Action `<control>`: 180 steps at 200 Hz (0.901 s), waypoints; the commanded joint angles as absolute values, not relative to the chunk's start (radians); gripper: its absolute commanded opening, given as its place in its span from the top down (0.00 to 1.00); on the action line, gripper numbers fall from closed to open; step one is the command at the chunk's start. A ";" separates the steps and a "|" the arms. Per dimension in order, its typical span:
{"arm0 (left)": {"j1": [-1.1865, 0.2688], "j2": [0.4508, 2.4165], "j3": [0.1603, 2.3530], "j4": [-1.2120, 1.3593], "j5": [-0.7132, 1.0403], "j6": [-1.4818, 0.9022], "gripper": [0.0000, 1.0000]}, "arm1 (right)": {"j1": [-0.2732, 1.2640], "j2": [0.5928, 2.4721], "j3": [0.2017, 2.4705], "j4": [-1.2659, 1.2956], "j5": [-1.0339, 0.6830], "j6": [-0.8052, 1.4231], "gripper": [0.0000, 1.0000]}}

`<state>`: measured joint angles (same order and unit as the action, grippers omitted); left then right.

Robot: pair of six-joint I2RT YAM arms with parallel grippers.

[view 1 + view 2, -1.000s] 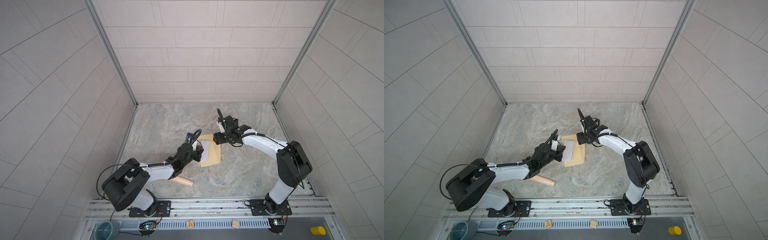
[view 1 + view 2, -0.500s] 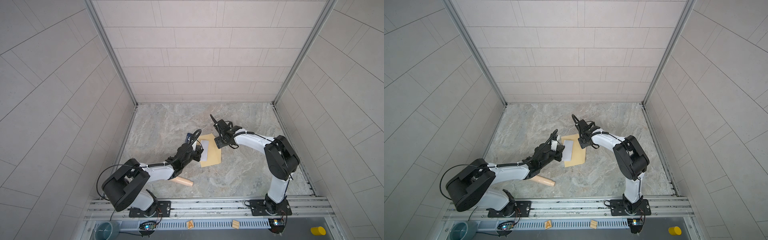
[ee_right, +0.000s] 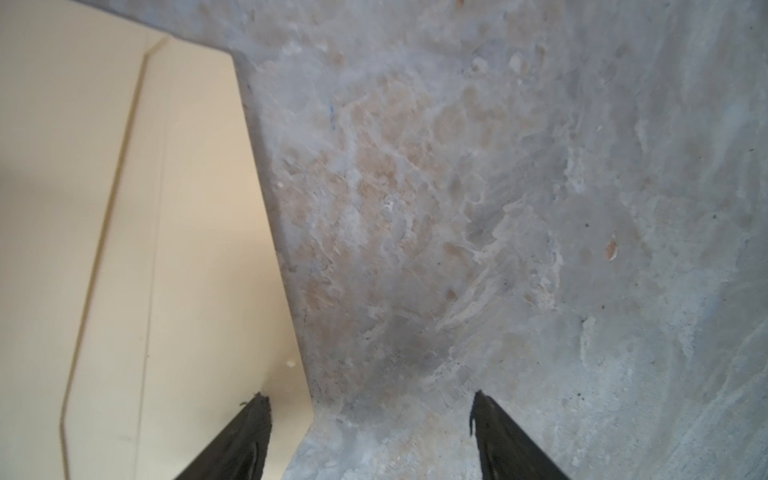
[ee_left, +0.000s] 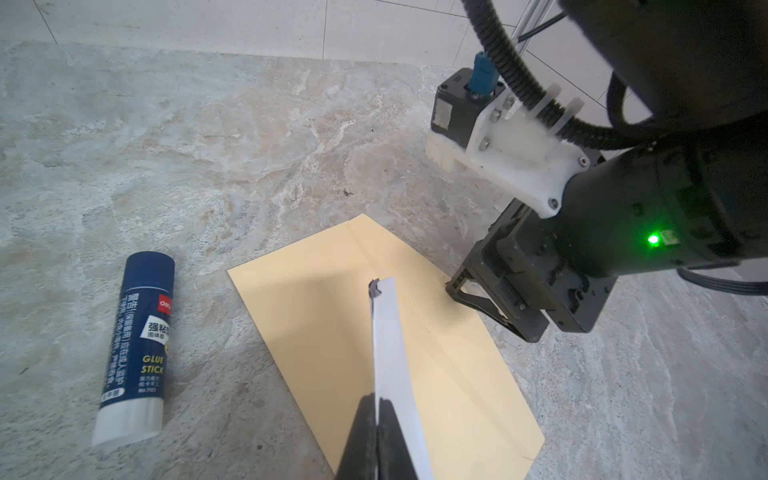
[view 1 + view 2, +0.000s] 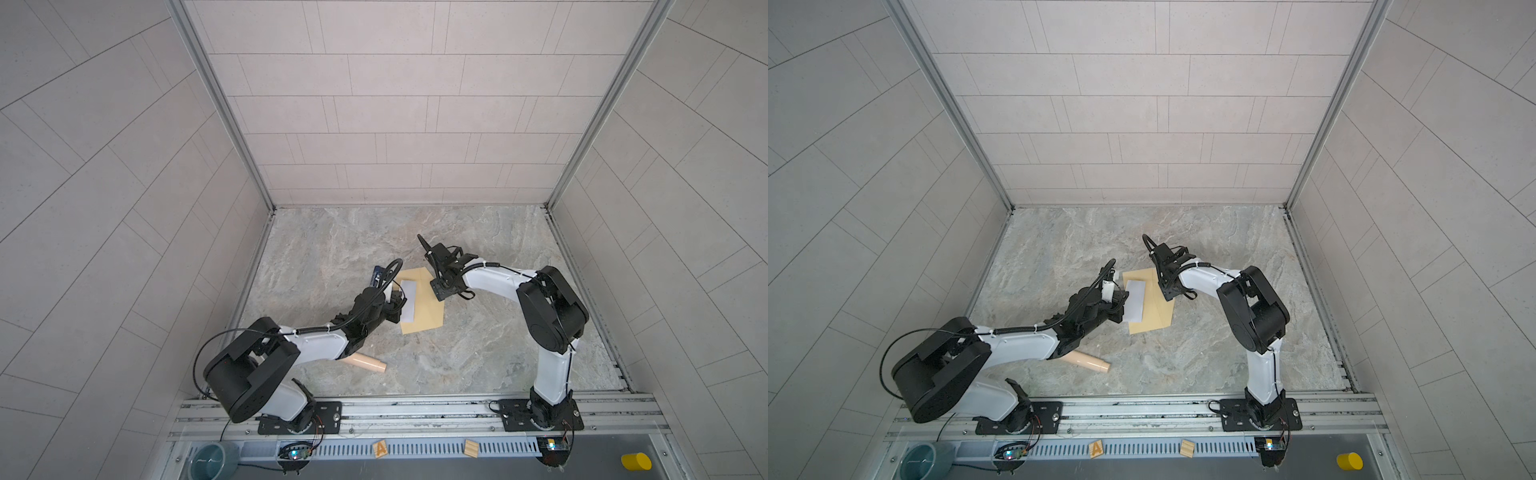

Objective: Place the letter into the envelope and seal it
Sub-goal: 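Raise the folded letter with the left gripper while right gripper reaches toward it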

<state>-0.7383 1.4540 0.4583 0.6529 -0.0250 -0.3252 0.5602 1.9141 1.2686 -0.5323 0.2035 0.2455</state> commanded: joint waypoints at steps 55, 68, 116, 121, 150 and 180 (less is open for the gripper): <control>-0.742 1.409 0.455 0.666 -0.023 -0.356 1.00 | 0.548 1.853 1.285 -0.562 0.146 0.255 0.23; -0.744 1.371 0.462 0.666 -0.019 -0.380 1.00 | 0.535 1.791 1.265 -0.538 0.096 0.265 0.24; -0.741 1.191 0.572 0.526 -0.089 -0.571 1.00 | 0.524 1.440 1.113 -0.347 -0.009 0.312 0.09; -0.739 1.176 0.581 0.521 -0.096 -0.595 1.00 | 0.523 1.406 1.093 -0.320 -0.019 0.320 0.09; -0.704 1.103 0.624 0.535 -0.065 -0.729 1.00 | 0.506 1.203 0.928 -0.067 -0.151 0.448 0.01; -0.653 1.066 0.610 0.649 -0.035 -0.919 1.00 | 0.492 1.075 0.755 0.277 -0.279 0.706 0.01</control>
<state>-0.6907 1.0866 0.6041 0.5690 -0.0532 -0.7284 0.5003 1.1286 0.8673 -0.0460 -0.1444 0.4713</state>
